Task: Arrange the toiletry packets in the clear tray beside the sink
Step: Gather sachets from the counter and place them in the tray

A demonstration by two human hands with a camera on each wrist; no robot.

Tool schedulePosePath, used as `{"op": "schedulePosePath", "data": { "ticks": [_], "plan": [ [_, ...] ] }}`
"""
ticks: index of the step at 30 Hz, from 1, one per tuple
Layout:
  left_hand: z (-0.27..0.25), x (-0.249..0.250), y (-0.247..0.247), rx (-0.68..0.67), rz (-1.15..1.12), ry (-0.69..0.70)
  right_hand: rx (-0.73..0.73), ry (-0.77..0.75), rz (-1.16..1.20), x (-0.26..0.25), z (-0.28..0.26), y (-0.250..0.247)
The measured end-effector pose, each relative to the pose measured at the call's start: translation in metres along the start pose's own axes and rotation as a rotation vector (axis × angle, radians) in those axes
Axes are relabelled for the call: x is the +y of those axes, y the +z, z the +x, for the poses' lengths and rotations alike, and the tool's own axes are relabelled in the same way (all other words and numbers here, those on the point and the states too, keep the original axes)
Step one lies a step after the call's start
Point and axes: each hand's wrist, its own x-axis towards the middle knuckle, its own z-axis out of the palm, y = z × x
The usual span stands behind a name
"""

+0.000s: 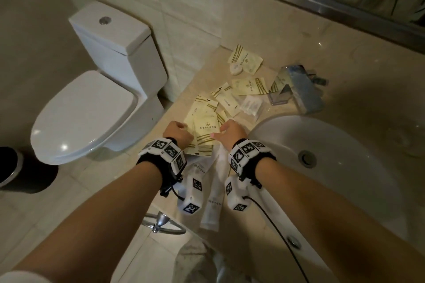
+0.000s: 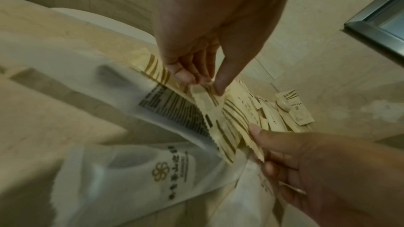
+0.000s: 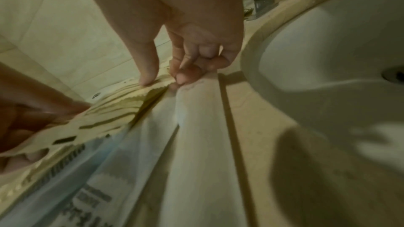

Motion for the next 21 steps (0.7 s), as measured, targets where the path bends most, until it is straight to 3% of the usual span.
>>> {"op": "schedulePosePath", "data": {
  "ticks": [5,10,16,21],
  "plan": [
    [-0.01,0.012,-0.007,-0.071,0.004,0.074,-0.018,0.006,0.088,-0.003,-0.001,-0.011],
    [-0.026,0.043,-0.024,-0.076,-0.081,0.159,0.002,-0.051,0.389,-0.016,-0.013,-0.047],
    [-0.068,0.106,-0.011,-0.28,-0.176,0.291,0.066,-0.151,0.434,-0.017,-0.051,-0.113],
    [-0.135,0.176,0.041,-0.482,-0.149,0.42,0.29,-0.141,0.49,0.018,-0.097,-0.195]
  ]
}}
